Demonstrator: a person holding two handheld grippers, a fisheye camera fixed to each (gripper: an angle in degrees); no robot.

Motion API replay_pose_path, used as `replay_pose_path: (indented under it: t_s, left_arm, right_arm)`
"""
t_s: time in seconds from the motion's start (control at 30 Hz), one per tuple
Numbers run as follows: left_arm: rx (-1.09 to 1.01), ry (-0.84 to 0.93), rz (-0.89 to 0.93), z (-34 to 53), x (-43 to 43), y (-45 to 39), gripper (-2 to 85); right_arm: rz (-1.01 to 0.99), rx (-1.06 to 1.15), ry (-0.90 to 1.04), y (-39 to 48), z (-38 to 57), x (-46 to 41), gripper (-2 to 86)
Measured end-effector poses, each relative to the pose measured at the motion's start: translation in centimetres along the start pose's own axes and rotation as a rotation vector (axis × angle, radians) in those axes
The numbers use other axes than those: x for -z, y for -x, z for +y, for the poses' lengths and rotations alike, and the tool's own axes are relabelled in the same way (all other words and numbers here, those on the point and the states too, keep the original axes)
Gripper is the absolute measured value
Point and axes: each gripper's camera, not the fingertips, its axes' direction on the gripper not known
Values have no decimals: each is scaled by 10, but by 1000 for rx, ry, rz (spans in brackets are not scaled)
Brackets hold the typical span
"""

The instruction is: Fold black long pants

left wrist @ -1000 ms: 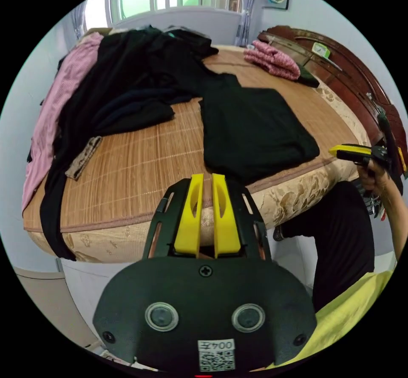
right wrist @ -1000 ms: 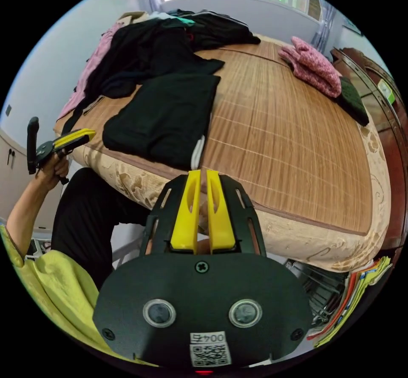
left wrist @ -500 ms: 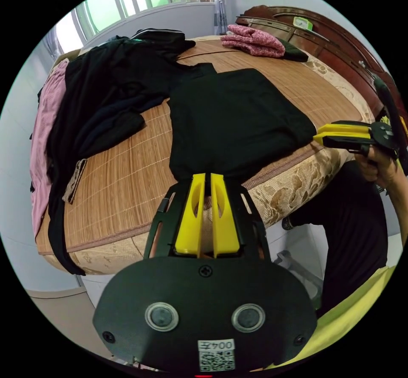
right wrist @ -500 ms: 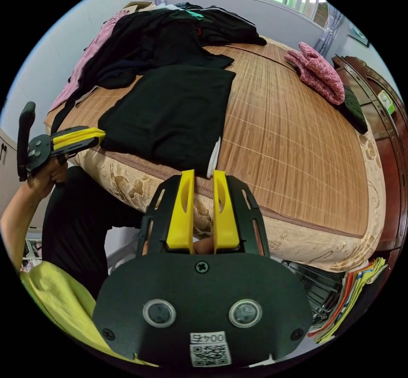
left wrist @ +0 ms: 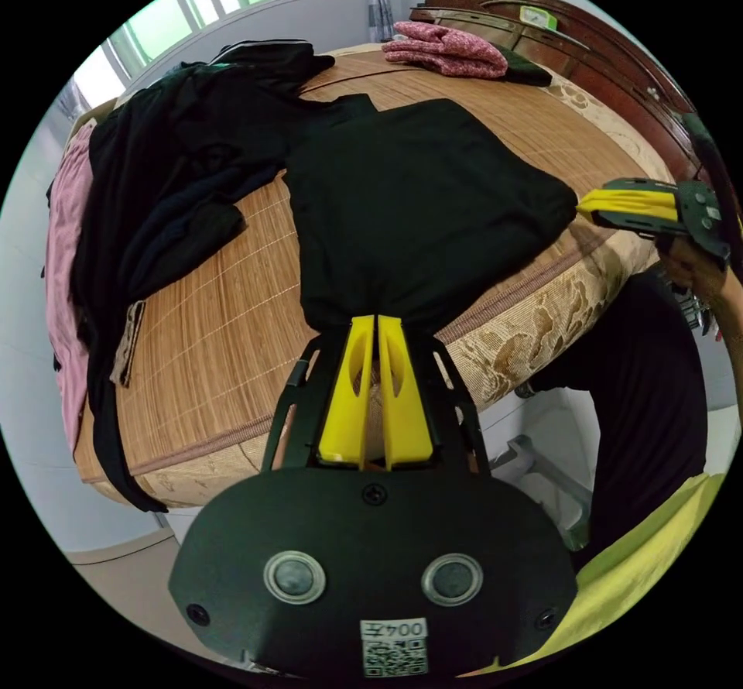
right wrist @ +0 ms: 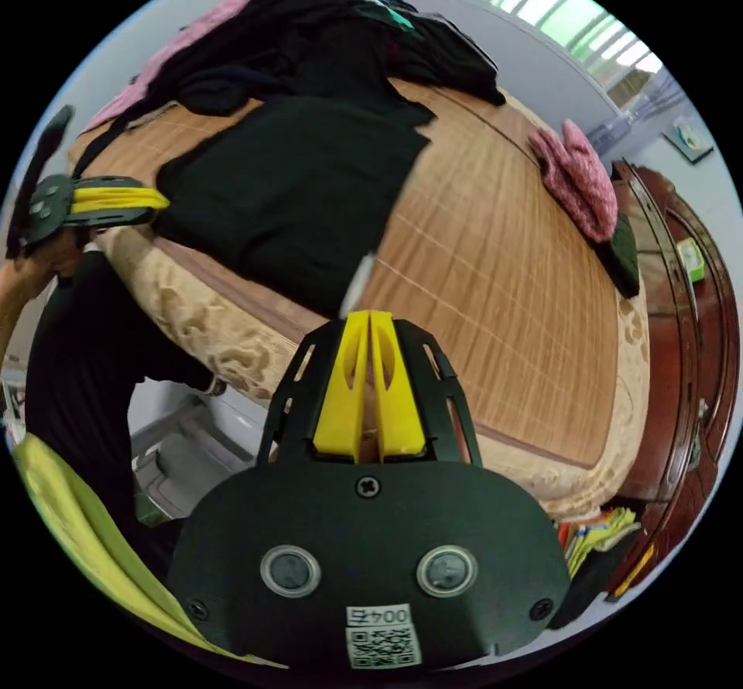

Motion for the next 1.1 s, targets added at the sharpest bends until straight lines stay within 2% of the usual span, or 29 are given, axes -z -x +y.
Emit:
replay_pose_path:
  t_s: [0.03,0.13,0.2,0.33,0.5,0.7,0.87,1.0,1.1]
  left_arm:
    - [20,-4,21,0,-1,3,10]
    - [46,-2,49,-2,-2,6,10]
    - [47,2,52,-5,-3,6,10]
    - [41,8,41,-9,-5,3,10]
    - [33,14,35,-14,-7,2,8]
    - [31,10,38,-17,-11,2,8]
    - [14,10,33,-21,-14,2,9]
    - [15,12,45,-23,-18,4,10]
    - [13,10,51,-24,-20,6,10]
  right_arm:
    - [-29,-35,41,-9,2,-9,-3]
    - [-225,-127,-49,-27,12,2,6]
    - [-264,-100,-99,-23,17,11,29]
    - [-224,-24,-108,2,14,16,67]
    - [-207,-75,-62,14,3,6,84]
    - [-131,-120,-53,19,-11,4,55]
    - [63,16,-74,27,-21,13,5]
    - [-7,-48,-32,8,-26,4,-3]
    - [89,68,-57,16,-25,5,-5]
